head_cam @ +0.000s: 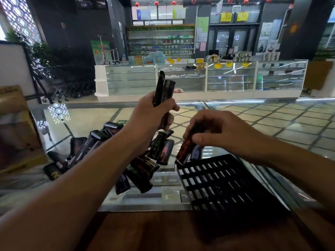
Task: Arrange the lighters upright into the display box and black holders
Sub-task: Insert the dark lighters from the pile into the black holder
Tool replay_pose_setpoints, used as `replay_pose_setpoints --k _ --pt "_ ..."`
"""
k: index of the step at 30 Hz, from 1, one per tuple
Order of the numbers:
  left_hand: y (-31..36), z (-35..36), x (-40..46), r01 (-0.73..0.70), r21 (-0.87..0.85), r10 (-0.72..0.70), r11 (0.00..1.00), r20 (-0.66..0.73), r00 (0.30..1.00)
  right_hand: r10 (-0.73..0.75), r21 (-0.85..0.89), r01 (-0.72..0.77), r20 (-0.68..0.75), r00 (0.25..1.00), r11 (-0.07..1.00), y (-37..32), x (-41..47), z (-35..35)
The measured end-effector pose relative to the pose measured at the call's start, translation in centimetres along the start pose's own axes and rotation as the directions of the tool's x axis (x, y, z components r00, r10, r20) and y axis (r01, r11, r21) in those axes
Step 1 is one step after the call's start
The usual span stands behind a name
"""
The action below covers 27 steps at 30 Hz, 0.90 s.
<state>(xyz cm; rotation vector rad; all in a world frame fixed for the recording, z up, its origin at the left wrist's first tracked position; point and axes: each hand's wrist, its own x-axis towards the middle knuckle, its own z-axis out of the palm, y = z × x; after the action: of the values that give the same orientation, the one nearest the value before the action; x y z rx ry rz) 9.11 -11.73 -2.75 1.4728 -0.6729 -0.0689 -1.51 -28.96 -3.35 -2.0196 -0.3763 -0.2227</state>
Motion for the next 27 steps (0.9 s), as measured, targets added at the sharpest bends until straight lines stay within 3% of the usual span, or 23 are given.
replay_pose_setpoints --k 8,19,27 --pt "0.0 0.1 -0.1 -0.013 0.037 0.013 0.999 -0.003 1.000 -0.035 -0.021 0.035 0.000 0.999 0.999 -0.8 -0.4 0.6" --pt "-0.1 0.4 -0.5 -0.069 0.160 0.066 0.985 0.024 0.998 -0.082 -0.227 0.088 0.036 0.996 0.970 -1.4 -0.3 1.8" --pt "0.3 0.3 -0.5 -0.051 0.134 0.049 0.990 0.017 0.999 -0.057 -0.339 0.104 0.145 0.988 0.935 -1.3 -0.5 2.2"
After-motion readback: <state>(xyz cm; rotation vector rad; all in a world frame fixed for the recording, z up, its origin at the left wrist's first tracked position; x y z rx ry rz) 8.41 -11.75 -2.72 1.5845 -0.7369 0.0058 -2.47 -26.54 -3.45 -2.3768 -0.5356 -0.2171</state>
